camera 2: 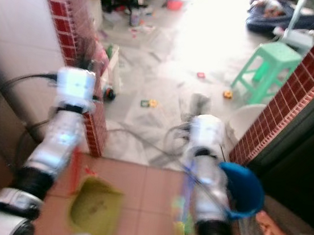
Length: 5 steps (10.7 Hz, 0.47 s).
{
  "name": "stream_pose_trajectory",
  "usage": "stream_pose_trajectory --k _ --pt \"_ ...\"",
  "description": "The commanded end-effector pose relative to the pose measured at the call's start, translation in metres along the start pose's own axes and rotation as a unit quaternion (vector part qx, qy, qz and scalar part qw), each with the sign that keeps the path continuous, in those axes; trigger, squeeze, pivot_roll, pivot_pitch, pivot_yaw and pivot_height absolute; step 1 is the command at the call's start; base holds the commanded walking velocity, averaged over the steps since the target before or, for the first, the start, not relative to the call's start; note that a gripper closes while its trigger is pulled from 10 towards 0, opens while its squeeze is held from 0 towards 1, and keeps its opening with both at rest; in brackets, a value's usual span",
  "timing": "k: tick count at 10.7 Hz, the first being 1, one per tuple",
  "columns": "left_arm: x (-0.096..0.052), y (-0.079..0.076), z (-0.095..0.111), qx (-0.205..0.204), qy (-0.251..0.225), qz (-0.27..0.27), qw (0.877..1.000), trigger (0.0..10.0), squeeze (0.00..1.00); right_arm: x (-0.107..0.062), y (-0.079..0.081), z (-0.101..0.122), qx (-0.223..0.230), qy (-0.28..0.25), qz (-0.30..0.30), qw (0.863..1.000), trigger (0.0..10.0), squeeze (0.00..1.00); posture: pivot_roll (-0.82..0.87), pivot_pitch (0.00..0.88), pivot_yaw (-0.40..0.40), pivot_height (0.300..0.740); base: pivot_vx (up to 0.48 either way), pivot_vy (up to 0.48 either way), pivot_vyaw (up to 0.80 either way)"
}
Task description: Sweep floor
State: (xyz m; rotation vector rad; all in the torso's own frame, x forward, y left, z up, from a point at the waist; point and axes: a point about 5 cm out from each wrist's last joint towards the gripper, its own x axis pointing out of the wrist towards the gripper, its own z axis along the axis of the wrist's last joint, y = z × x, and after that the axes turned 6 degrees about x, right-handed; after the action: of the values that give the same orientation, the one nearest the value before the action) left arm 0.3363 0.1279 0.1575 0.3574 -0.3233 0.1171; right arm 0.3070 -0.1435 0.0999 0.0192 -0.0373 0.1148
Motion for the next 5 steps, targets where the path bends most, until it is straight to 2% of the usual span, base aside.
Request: stream_pose_trajectory --k 1,3,5 --pt "0.002 -0.007 0.016 0.010 -0.037 -0.014 0.999 10.0 0.00 0.001 -0.008 0.005 0.003 -0.011 -0.011 1.000 10.0 0.00 -0.03 0.000 0.027 0.740 0.000 0.322 0.00" --pt "-0.003 -0.007 0.018 -0.008 -0.032 -0.008 0.999 10.0 0.00 0.000 -0.008 0.004 0.004 -0.011 -0.012 1.000 10.0 0.00 -0.03 0.000 0.029 0.740 0.000 0.000 0.00" --pt "-0.014 -0.002 0.005 -0.018 -0.002 0.000 1.000 10.0 0.00 0.001 -0.006 0.003 0.004 -0.011 -0.010 1.000 10.0 0.00 -0.03 0.000 0.031 0.740 0.000 0.000 0.00"
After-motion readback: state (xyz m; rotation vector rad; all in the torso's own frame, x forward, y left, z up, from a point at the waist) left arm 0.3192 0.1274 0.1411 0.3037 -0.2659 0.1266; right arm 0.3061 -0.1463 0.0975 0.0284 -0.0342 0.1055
